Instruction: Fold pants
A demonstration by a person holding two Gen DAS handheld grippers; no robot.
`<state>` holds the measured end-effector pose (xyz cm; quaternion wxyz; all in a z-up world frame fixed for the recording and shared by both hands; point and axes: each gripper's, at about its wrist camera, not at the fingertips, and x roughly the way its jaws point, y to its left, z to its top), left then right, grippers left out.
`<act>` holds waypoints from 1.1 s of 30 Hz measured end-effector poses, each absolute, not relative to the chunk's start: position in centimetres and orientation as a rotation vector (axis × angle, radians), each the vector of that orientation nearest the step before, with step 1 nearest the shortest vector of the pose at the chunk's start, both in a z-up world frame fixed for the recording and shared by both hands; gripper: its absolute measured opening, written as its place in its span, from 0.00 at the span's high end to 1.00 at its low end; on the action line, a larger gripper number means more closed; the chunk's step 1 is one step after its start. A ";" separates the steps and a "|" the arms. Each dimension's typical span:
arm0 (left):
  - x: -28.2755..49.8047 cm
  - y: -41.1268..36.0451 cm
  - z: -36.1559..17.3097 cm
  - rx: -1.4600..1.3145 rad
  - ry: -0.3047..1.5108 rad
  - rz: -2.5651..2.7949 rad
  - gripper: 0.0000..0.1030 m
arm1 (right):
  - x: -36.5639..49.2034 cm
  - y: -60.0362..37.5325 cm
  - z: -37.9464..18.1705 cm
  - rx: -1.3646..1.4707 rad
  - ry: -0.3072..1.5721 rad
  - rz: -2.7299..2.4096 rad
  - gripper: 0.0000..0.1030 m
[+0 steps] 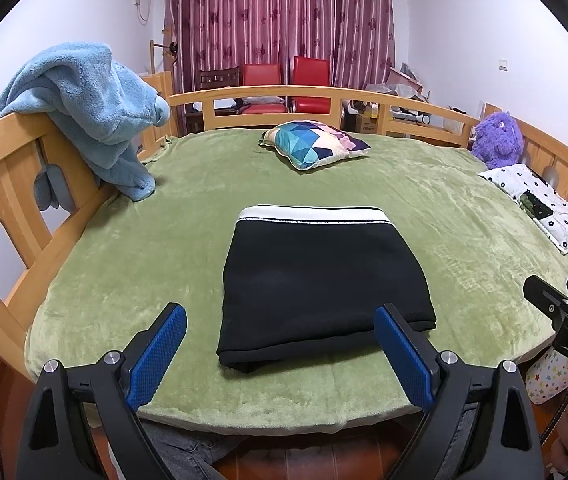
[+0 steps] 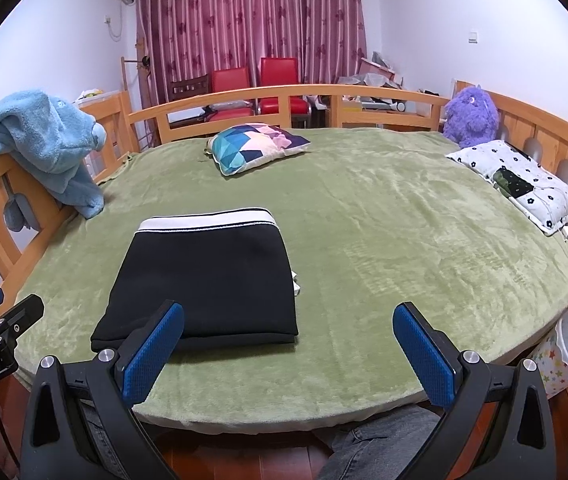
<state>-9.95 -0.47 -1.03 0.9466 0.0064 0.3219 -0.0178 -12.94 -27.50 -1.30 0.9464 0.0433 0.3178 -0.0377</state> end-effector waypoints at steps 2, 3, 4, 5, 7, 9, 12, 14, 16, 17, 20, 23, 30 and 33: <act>-10.1 -0.6 -1.1 0.013 0.657 -0.036 0.08 | -12.9 -27.6 -1.3 0.088 0.647 -0.075 0.01; -10.1 -0.6 -1.1 0.012 0.657 -0.037 0.08 | -12.9 -27.5 -1.3 0.087 0.647 -0.076 0.01; -10.1 -0.7 -1.1 0.012 0.657 -0.037 0.08 | -12.9 -27.6 -1.3 0.087 0.647 -0.076 0.01; -10.3 -0.8 -1.2 0.013 0.657 -0.035 0.08 | -12.9 -27.6 -1.3 0.086 0.647 -0.076 0.00; -10.3 -1.0 -1.2 0.018 0.658 -0.032 0.08 | -13.0 -27.6 -1.3 0.086 0.646 -0.080 0.01; -10.5 -1.0 -1.3 0.016 0.658 -0.036 0.08 | -13.1 -27.6 -1.3 0.084 0.645 -0.083 0.01; -10.4 -1.2 -1.2 0.015 0.657 -0.035 0.08 | -13.2 -27.6 -1.3 0.082 0.641 -0.089 0.01; -10.4 -1.1 -1.2 0.012 0.657 -0.035 0.08 | -13.3 -27.5 -1.3 0.083 0.640 -0.089 0.01; -10.4 -1.1 -1.2 0.009 0.656 -0.036 0.08 | -13.4 -27.5 -1.2 0.081 0.640 -0.090 0.01; -10.4 -1.1 -1.2 0.008 0.656 -0.035 0.08 | -13.4 -27.5 -1.2 0.081 0.639 -0.089 0.01; -10.4 -1.1 -1.1 0.006 0.657 -0.032 0.08 | -13.4 -27.3 -1.1 0.080 0.636 -0.084 0.01; -10.4 -1.1 -1.0 0.001 0.653 -0.034 0.08 | -13.4 -27.1 -1.0 0.074 0.636 -0.083 0.01; -10.1 -1.1 -0.7 0.006 0.647 -0.033 0.08 | -12.7 -27.2 -0.5 0.082 0.629 -0.088 0.01; -9.4 -0.8 -0.4 -0.003 0.646 -0.035 0.08 | -12.0 -27.2 -0.2 0.078 0.627 -0.090 0.01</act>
